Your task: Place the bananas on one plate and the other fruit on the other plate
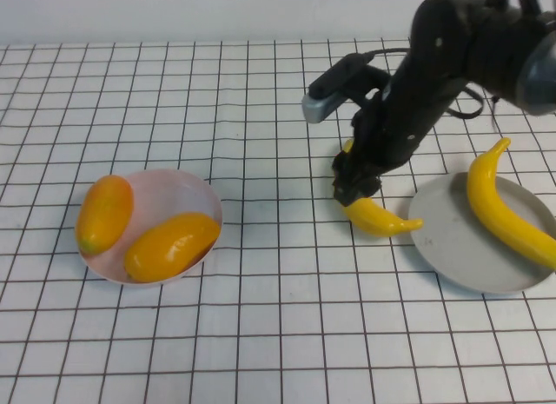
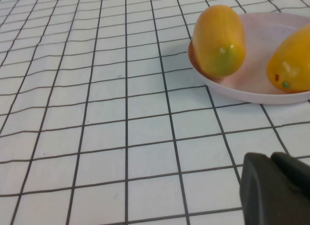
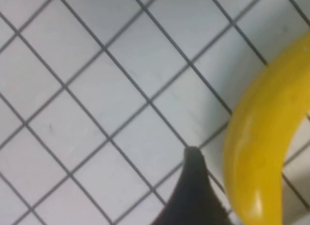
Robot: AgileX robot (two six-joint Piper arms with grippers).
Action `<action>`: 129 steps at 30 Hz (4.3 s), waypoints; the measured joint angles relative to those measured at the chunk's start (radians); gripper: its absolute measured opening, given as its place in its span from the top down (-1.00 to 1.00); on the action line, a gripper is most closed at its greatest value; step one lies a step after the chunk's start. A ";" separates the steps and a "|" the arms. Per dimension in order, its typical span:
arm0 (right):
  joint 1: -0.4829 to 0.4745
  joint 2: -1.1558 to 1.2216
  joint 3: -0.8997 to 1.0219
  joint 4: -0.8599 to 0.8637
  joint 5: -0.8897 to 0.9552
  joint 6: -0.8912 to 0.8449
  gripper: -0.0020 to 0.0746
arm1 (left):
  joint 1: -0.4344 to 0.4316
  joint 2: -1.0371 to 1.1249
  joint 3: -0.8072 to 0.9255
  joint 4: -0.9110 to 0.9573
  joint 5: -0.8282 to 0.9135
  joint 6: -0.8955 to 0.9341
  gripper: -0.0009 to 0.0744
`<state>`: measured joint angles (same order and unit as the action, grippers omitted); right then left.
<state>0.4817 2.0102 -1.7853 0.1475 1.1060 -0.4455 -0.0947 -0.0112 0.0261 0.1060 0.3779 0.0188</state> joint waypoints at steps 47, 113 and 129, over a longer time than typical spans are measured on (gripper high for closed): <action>-0.158 -0.165 0.446 -0.092 -0.106 0.310 0.12 | 0.000 0.000 0.000 0.000 0.000 0.000 0.99; -0.423 -2.024 1.755 -0.202 -0.791 0.604 0.99 | 0.000 0.000 0.000 0.000 0.000 0.002 0.99; -0.508 -2.024 1.812 -0.099 -0.749 0.500 0.99 | 0.000 0.000 0.000 0.000 0.000 0.002 0.99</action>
<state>-0.0259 -0.0136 0.0263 0.0484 0.3570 0.0543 -0.0947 -0.0112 0.0261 0.1060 0.3779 0.0205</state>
